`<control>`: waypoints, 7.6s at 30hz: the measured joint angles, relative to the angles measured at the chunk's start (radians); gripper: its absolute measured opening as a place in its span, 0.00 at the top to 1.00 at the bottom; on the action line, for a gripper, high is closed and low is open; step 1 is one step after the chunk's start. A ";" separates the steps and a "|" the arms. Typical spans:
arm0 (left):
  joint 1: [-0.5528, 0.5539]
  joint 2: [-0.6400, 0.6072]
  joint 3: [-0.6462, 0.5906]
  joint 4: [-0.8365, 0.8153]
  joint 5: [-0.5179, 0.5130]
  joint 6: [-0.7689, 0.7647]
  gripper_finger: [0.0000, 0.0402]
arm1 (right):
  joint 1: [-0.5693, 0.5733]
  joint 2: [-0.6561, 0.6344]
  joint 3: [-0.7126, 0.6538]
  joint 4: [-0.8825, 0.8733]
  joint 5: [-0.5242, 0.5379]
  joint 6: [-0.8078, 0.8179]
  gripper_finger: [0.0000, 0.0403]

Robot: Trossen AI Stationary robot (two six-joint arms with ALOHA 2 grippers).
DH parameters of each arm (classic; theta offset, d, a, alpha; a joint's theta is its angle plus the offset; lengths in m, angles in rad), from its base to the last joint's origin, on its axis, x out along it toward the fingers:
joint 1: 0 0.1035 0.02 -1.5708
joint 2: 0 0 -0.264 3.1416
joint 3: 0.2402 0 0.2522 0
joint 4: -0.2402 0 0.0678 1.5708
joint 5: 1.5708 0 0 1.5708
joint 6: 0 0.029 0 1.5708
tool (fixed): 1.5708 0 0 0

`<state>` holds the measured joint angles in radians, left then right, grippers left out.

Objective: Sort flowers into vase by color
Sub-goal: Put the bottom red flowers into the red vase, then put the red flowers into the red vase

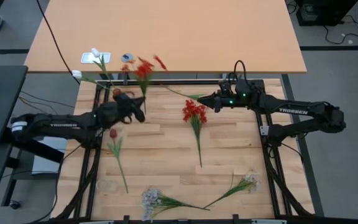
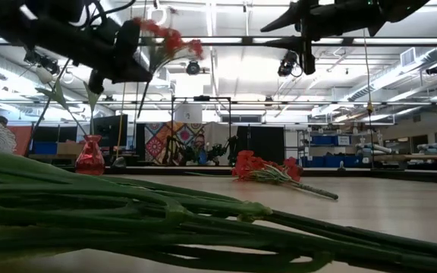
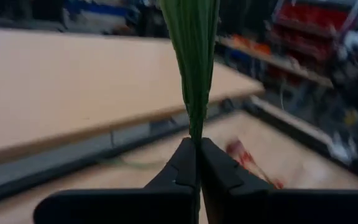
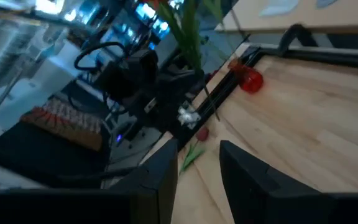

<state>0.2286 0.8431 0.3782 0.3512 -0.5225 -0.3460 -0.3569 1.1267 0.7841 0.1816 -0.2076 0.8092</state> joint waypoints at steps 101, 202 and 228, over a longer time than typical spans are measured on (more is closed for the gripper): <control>0.581 -0.234 0.702 -1.622 0.458 -0.123 0.31 | 0.163 -0.016 0.000 -0.815 0.007 0.079 0.50; 0.134 0.384 0.488 0.044 0.719 -0.086 0.31 | 0.105 0.329 0.130 0.298 0.187 -0.436 1.00; 0.288 0.390 0.517 0.017 0.868 0.114 0.99 | 0.091 0.329 0.227 0.080 0.258 -0.589 0.86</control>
<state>0.5165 1.2327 0.8948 0.3679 0.3456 -0.2318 -0.2661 1.4559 1.0115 0.2617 0.0507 0.2204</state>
